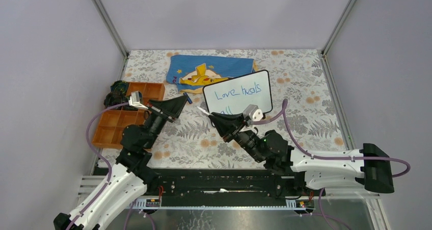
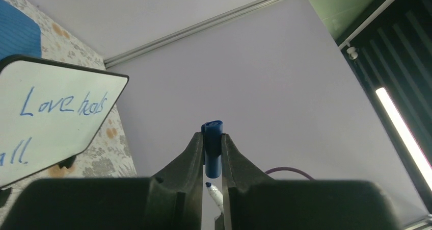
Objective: Write a sentence on the whiteboard
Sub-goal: Close the whiteboard marker at the center of the board.
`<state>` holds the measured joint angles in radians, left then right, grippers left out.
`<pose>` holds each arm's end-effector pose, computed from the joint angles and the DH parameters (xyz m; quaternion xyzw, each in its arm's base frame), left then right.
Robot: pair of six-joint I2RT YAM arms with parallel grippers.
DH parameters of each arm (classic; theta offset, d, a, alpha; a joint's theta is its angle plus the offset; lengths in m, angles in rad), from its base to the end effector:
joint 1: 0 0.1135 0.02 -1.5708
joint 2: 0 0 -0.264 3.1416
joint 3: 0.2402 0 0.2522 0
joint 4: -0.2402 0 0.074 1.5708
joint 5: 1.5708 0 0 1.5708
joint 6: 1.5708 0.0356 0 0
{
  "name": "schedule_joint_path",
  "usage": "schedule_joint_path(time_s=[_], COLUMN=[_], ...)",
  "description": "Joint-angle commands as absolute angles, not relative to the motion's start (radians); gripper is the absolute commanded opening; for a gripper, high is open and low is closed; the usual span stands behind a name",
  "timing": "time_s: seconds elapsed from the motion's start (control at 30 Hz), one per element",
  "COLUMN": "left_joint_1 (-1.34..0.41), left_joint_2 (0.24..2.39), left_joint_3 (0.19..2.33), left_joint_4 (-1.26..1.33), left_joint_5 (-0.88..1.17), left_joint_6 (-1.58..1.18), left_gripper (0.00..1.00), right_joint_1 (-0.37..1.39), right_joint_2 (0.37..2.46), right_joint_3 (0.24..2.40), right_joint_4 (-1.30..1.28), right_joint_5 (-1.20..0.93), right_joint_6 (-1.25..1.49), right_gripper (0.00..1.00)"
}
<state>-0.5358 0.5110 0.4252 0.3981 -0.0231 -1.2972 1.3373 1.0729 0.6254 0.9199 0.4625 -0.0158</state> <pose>0.1236 -0.0724 0.3151 -0.2273 0.5429 -0.6373 0.4974 0.0698 0.2249 0.3417 -0.1657 0.5186 0.4151 0.7289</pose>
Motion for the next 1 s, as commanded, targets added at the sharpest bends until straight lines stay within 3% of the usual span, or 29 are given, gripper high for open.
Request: schedule_joint_path(time_s=[0.0,0.3,0.53,0.97], left_joint_1=[-0.531,-0.532,-0.533,-0.533], left_joint_2=[0.499,0.483,0.53,0.532], left_joint_3=[0.405,0.467,0.511,0.511], left_joint_4=[0.439,0.234,0.219,0.255], left_joint_5=[-0.043,-0.207,-0.196,-0.165], left_joint_6=[-1.41,-1.579,-1.601,-1.579], left_gripper=[0.0,0.0,0.0,0.0], right_joint_1=[1.345,1.367,1.385,1.385], right_joint_2=[1.085,1.119,1.199,1.249], right_joint_3=[0.67,0.645,0.664,0.696], right_joint_4=[1.009,1.156,1.265,1.282], right_joint_5=[0.437,0.506,0.505,0.491], right_joint_6=[-0.009,-0.183,-0.323,-0.317], right_gripper=[0.0,0.0,0.0,0.0])
